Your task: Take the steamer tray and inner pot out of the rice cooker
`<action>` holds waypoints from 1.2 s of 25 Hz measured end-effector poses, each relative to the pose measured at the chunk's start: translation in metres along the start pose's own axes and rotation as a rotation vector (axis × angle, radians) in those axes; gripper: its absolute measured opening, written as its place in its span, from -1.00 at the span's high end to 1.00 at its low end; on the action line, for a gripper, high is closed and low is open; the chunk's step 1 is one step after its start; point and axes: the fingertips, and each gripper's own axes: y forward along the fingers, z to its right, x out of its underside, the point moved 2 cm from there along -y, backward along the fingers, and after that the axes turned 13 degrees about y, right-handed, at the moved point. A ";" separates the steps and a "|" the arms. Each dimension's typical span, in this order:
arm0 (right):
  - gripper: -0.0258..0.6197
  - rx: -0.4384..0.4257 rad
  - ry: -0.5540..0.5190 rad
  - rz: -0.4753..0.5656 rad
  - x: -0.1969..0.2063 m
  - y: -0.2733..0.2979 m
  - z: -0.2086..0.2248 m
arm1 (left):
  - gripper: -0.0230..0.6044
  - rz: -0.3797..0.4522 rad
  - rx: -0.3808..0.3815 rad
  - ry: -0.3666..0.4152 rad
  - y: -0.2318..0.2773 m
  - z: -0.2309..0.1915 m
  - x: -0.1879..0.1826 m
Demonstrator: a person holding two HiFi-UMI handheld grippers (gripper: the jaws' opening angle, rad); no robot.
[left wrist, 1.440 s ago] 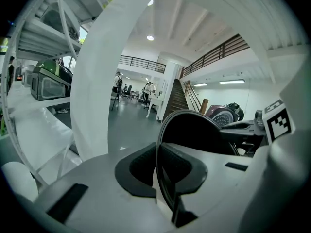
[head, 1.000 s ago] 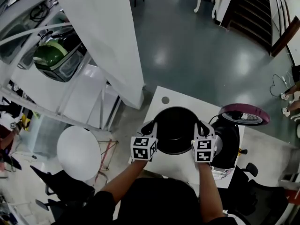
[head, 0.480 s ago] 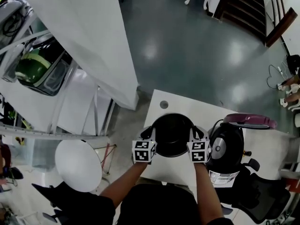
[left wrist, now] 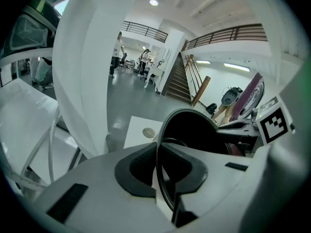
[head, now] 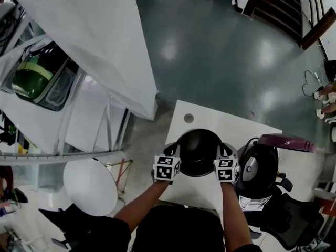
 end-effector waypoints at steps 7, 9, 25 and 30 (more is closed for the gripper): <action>0.79 0.009 -0.032 -0.052 0.004 0.025 0.006 | 0.85 -0.047 0.017 -0.039 0.023 -0.005 0.004; 0.78 0.012 -0.041 -0.057 0.005 0.031 0.006 | 0.84 -0.054 0.020 -0.047 0.028 -0.008 0.005; 0.63 -0.089 0.093 0.053 -0.018 -0.007 0.006 | 0.50 -0.004 0.003 0.015 0.012 -0.020 -0.010; 0.72 -0.223 0.281 0.192 -0.033 -0.068 0.003 | 0.53 0.089 0.048 0.027 -0.032 0.003 -0.030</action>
